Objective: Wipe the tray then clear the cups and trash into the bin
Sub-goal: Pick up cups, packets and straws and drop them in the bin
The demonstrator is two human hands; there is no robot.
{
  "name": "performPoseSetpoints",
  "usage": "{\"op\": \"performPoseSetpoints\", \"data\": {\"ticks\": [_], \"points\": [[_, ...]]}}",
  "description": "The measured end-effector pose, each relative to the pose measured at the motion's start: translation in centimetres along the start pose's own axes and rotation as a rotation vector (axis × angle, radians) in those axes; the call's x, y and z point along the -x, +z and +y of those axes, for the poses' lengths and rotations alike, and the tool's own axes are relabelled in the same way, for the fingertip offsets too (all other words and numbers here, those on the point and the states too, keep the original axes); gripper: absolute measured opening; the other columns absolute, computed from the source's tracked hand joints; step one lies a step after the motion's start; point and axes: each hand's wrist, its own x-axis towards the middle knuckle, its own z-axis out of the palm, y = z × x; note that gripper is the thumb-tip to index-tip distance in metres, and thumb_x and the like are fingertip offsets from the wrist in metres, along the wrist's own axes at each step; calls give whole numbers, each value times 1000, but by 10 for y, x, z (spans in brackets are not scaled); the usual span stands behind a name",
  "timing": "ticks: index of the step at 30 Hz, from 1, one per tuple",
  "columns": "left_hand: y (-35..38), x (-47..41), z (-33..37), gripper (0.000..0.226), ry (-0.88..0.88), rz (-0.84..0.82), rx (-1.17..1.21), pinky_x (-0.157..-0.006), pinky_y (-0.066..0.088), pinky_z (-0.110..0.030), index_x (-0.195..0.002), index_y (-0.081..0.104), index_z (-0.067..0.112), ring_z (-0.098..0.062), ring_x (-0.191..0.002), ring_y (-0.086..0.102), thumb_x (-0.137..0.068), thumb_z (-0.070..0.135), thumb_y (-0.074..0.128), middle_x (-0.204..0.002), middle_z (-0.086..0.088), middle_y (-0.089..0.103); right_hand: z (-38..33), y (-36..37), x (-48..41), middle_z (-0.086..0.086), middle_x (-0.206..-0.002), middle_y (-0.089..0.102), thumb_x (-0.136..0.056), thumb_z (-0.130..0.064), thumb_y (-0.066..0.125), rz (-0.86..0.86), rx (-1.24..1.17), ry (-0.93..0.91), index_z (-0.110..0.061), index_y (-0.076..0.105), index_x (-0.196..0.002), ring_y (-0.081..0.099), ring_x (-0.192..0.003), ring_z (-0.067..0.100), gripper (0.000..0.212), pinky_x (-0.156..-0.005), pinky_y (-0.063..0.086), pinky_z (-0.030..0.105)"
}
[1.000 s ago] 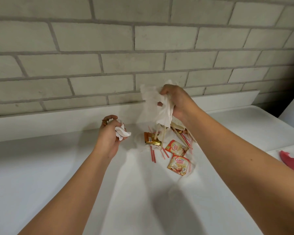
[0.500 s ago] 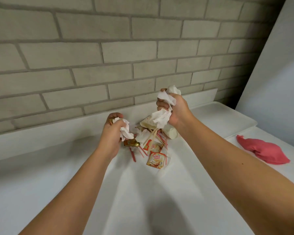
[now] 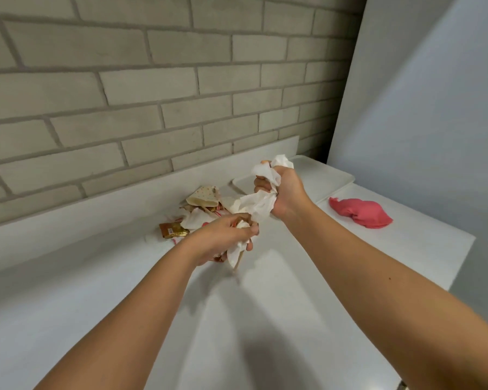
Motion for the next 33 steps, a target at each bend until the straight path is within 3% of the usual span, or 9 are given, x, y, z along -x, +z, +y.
{"op": "performPoseSetpoints", "data": {"ticks": [5,9,11,13,15,19,24,29,33], "points": [[26,-3,12,17,7,-102,-73,-43,33,-14,-79,54,22,-5,-51,50,-95,29,52,-66,2,57,-54,-16,33,5,-73,52,-93,-12,51,232,25,-210,-11,54,-90,48,-58,15,5,-59,44,28],[47,-8,16,17,49,-123,-26,-49,36,-17,-80,54,21,4,-50,56,-95,26,51,-71,3,55,-94,-51,44,-5,-84,60,-89,-57,48,206,240,-259,-24,47,-126,53,-68,12,50,-85,51,36],[59,-12,17,18,50,-128,-7,-52,36,-19,-78,54,21,1,-51,56,-95,26,51,-71,3,56,-104,-73,58,-4,-67,62,-88,-69,31,151,282,-215,-25,50,-110,41,-51,11,53,-63,44,25],[73,-17,20,17,43,-139,9,-53,35,-21,-78,55,23,-8,-56,52,-95,26,52,-70,2,58,-109,-94,73,1,-53,55,-93,-57,33,210,264,-203,-18,52,-86,40,-40,13,43,-51,30,20],[88,-20,22,16,36,-153,27,-54,37,-21,-78,55,24,-12,-60,50,-94,27,53,-70,2,59,-112,-114,85,4,-55,45,-85,-36,53,246,317,-206,-15,46,-70,45,-44,17,27,-48,34,19],[132,-23,37,18,54,-178,59,-51,39,-18,-77,55,25,-11,-62,51,-94,28,52,-72,2,58,-120,-154,110,2,-49,53,-86,-22,57,225,375,-148,-9,50,-72,54,-38,14,19,-48,46,23],[195,-24,56,17,60,-222,121,-59,40,-23,-79,55,25,-5,-58,56,-95,29,52,-72,2,58,-135,-211,141,17,-81,59,-87,13,44,257,342,-246,-10,40,-72,69,-58,18,28,-48,53,23],[257,-20,67,19,53,-263,152,-58,37,-24,-78,55,24,-12,-65,51,-95,29,51,-71,0,58,-132,-288,177,-3,-59,52,-96,-8,47,383,484,-170,-17,48,-82,40,-41,4,17,-36,31,14],[296,-16,67,18,41,-284,170,-55,35,-23,-79,53,22,-12,-61,50,-96,26,50,-70,-1,57,-110,-339,197,-2,-54,47,-99,-28,44,536,586,-55,-16,53,-75,45,-47,9,29,-48,39,19]]}}
